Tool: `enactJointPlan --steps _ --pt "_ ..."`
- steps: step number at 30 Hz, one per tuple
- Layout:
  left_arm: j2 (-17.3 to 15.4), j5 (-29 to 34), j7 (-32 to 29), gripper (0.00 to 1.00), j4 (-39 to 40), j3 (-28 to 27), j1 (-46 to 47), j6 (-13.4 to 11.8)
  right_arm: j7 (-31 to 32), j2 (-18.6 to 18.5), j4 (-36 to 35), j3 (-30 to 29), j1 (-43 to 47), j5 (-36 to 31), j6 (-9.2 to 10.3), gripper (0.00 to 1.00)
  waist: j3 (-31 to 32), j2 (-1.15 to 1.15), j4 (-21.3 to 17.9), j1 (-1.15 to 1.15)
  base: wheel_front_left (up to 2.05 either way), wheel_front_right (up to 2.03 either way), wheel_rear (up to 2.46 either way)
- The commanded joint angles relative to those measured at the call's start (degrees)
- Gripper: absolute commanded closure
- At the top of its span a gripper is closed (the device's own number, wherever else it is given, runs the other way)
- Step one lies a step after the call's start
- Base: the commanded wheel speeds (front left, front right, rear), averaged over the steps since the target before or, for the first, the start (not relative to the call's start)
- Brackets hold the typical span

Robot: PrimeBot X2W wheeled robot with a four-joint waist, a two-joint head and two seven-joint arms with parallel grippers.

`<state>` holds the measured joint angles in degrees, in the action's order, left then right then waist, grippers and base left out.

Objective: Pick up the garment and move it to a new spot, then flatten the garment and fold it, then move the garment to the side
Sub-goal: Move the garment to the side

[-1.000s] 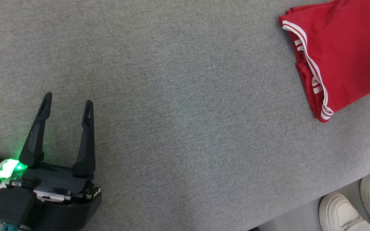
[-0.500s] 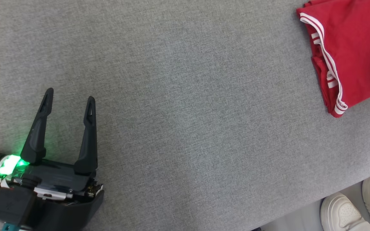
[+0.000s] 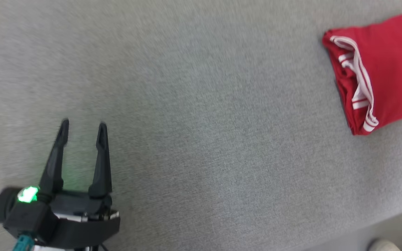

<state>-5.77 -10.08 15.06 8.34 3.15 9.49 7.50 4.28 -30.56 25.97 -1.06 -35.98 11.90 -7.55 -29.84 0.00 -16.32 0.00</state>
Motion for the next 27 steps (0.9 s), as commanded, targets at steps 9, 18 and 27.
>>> enactJointPlan --steps 9,18,27 --pt "2.28 -1.48 0.14 0.0 -5.73 -3.78 -8.05 -0.19 -3.98 6.38 -12.42 -1.62 13.92 3.06 0.14 0.0 16.36 0.0 8.22 0.0 0.0 0.0 0.0" --pt "2.84 -2.02 0.15 0.0 -10.18 -7.03 -13.05 -0.37 -7.42 14.2 -18.89 -0.77 26.18 3.49 0.14 0.0 23.23 0.0 11.65 0.0 0.0 0.0 0.0" --pt "2.91 -2.82 0.15 0.0 -13.77 -7.88 -17.45 -0.21 -13.84 19.22 -18.26 3.13 34.46 3.0 0.14 0.0 29.21 0.0 13.52 0.0 0.0 0.0 0.0"
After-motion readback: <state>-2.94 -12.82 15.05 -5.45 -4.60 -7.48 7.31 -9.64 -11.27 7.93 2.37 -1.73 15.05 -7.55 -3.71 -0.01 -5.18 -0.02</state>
